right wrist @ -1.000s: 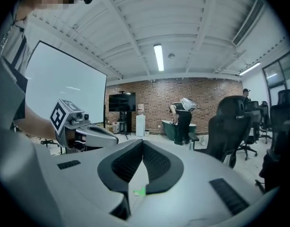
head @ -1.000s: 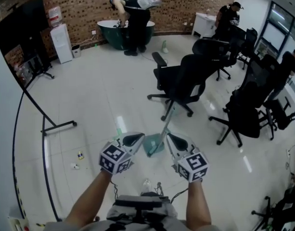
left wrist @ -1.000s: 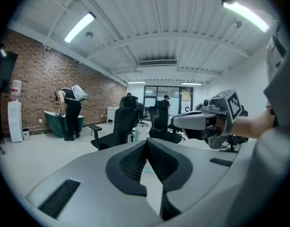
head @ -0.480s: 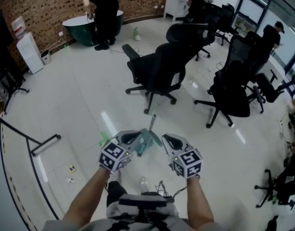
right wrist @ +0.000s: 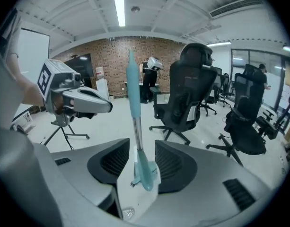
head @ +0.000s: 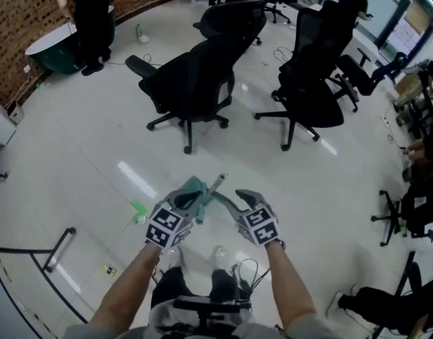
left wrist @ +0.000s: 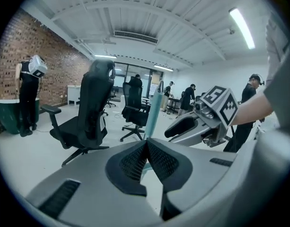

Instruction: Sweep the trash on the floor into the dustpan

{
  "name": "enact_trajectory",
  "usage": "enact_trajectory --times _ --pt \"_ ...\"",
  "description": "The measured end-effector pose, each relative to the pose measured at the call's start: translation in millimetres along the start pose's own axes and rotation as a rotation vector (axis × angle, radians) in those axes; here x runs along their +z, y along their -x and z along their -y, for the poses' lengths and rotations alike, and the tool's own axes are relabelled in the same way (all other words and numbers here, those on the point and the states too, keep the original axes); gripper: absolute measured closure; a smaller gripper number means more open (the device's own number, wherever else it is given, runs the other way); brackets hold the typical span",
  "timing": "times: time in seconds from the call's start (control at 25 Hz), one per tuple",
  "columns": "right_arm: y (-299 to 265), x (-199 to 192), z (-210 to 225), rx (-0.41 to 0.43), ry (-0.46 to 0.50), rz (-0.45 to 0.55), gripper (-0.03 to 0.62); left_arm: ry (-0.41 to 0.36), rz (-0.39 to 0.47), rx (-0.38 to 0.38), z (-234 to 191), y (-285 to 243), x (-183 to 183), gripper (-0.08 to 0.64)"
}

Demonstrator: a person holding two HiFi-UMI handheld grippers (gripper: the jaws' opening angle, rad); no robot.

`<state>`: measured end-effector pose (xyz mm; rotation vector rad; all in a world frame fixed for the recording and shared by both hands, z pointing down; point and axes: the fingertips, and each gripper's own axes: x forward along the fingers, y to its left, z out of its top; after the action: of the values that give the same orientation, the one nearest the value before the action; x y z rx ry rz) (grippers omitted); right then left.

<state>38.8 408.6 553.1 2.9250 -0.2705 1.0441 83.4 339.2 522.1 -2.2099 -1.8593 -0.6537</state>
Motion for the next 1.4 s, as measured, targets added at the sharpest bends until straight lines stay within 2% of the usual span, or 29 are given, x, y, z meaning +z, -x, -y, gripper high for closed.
enact_trajectory --times 0.08,0.32,0.48,0.72,0.84,1.08,1.12,1.24,1.32,1.4 --pt "-25 -18 5 0.006 0.013 -0.058 0.381 -0.001 -0.019 -0.007 -7 -10 -9 0.554" --pt "-81 -70 5 0.100 0.077 -0.208 0.365 0.028 -0.065 -0.015 -15 -35 -39 0.554" --pt "-105 -77 -9 0.183 0.108 -0.230 0.365 0.059 -0.089 -0.012 -18 -42 -54 0.554" --pt "-126 -88 -17 0.230 0.104 -0.265 0.365 0.096 -0.099 0.005 -18 -45 -65 0.554" --pt "-130 -93 -16 0.214 0.129 -0.267 0.471 0.098 -0.103 0.008 -18 -46 -68 0.554" --pt "-133 -90 -17 0.213 0.185 -0.249 0.483 0.071 -0.098 -0.003 -26 -57 -65 0.552" --pt "-133 -91 -17 0.216 0.188 -0.250 0.483 0.072 -0.098 -0.021 -24 -60 -64 0.546" --pt "-133 -92 -16 0.224 0.185 -0.250 0.483 0.068 -0.099 -0.081 -13 -71 -62 0.427" --pt "-131 -93 -16 0.230 0.184 -0.253 0.483 0.056 -0.085 -0.105 -7 -77 -54 0.391" --pt "-130 -92 -16 0.234 0.185 -0.251 0.483 0.041 -0.065 -0.117 -2 -82 -44 0.385"
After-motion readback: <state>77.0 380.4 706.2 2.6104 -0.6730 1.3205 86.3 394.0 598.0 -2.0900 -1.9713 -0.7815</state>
